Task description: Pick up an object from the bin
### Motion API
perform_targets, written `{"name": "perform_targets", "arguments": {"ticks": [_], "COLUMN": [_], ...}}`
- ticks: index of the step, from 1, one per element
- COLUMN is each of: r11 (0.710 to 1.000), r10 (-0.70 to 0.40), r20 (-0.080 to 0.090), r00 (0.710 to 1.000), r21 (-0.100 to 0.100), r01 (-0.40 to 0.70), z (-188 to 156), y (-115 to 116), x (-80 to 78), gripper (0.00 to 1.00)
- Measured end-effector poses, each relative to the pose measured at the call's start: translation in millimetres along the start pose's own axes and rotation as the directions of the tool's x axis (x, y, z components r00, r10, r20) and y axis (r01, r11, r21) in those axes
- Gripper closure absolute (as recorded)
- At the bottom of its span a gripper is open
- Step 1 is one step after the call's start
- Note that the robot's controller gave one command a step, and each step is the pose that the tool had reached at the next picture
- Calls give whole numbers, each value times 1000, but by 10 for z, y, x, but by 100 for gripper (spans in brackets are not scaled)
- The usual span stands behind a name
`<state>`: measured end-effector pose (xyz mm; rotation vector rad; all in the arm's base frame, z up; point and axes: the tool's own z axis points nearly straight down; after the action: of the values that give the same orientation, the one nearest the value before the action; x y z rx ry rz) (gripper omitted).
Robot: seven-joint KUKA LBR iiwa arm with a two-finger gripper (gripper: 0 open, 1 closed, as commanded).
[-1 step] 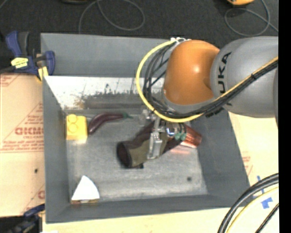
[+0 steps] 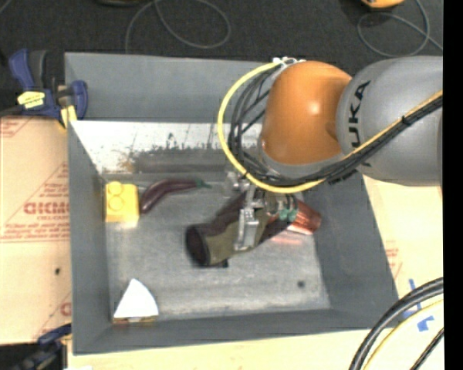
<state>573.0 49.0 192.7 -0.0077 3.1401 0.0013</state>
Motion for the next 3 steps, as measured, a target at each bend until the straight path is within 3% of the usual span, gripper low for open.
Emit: {"name": "perform_targets", "arguments": {"ticks": [1, 2, 3], "r11": [998, 1000, 972], "r10": [68, 22, 234], "r20": [5, 3, 6], "r00": [998, 1000, 972], "r21": [-1, 1, -3], "r01": [-68, -22, -234], "z": [366, 811, 1210], "y": [-46, -4, 81], "x": [19, -4, 92], "gripper": [0, 0, 100]}}
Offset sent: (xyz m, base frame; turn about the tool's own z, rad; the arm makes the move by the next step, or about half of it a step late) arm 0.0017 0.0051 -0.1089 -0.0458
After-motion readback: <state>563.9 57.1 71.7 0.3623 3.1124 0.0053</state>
